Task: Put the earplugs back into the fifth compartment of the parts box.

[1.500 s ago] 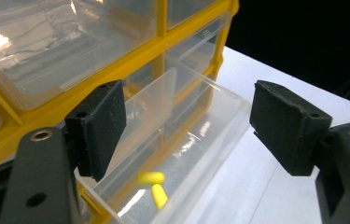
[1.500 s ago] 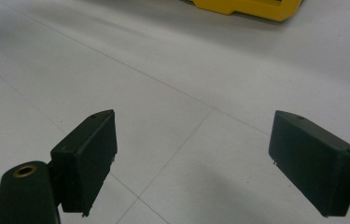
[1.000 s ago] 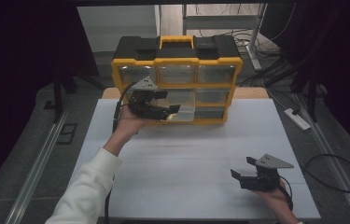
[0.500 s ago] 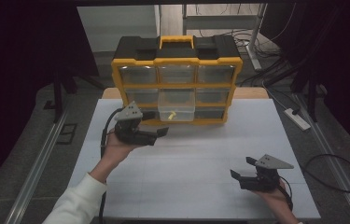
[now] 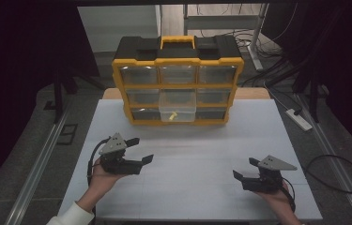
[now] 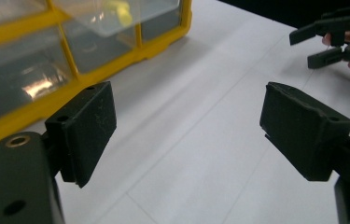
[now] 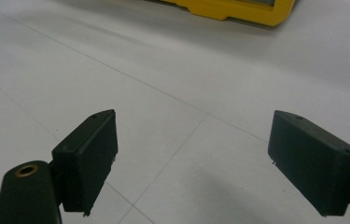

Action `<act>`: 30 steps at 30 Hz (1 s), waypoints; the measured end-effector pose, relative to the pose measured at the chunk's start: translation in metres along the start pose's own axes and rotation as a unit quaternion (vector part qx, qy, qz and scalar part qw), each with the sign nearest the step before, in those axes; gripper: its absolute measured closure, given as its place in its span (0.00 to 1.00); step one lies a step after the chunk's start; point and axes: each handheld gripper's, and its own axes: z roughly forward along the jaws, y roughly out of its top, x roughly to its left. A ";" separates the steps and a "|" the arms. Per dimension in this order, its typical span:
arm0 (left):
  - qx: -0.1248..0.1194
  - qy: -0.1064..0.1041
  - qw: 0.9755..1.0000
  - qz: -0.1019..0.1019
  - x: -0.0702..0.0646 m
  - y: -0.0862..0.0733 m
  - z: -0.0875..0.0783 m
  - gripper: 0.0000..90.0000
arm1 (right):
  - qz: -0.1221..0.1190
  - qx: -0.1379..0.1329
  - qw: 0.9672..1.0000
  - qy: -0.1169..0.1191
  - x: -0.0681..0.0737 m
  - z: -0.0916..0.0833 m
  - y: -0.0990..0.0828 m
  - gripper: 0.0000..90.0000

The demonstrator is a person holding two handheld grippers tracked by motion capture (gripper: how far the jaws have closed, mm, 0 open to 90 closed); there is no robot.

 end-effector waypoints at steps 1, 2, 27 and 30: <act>0.000 0.003 1.000 0.001 0.000 -0.004 0.000 0.20 | 0.000 0.000 1.000 0.000 0.000 0.000 0.000 0.18; 0.001 0.005 1.000 0.002 -0.001 -0.007 -0.001 0.20 | 0.000 0.000 1.000 0.000 0.000 0.000 0.000 0.18; 0.035 0.027 0.999 -0.022 0.003 -0.057 0.006 0.17 | -0.004 -0.004 1.000 -0.002 -0.001 -0.004 -0.001 0.18; 0.035 0.026 0.999 -0.021 0.003 -0.057 0.006 0.17 | -0.004 -0.003 1.000 -0.003 -0.001 -0.004 -0.001 0.18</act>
